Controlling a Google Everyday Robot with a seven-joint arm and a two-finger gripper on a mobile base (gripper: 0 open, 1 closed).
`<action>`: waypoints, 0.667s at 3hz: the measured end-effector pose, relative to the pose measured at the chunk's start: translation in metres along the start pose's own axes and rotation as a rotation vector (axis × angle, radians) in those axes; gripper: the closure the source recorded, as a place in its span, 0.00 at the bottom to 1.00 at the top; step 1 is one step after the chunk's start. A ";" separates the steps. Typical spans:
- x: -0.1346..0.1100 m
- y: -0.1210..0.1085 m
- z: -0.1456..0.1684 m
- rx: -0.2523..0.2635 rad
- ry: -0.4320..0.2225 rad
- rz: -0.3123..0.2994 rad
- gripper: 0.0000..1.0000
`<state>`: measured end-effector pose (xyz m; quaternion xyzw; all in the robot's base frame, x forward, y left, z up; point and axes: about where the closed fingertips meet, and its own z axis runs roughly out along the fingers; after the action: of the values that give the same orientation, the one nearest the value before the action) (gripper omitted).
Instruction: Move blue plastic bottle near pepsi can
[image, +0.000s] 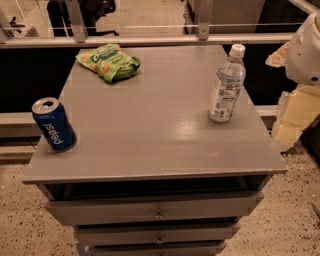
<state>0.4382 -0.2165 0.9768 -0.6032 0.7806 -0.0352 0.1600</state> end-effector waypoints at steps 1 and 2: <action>0.000 0.000 0.000 0.000 0.000 0.000 0.00; 0.003 -0.003 0.001 0.014 -0.016 0.011 0.00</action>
Offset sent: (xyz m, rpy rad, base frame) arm 0.0051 -0.0094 -0.0083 0.0356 -0.0151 -0.0196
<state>0.4404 -0.2199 0.9757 -0.5983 0.7822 -0.0348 0.1706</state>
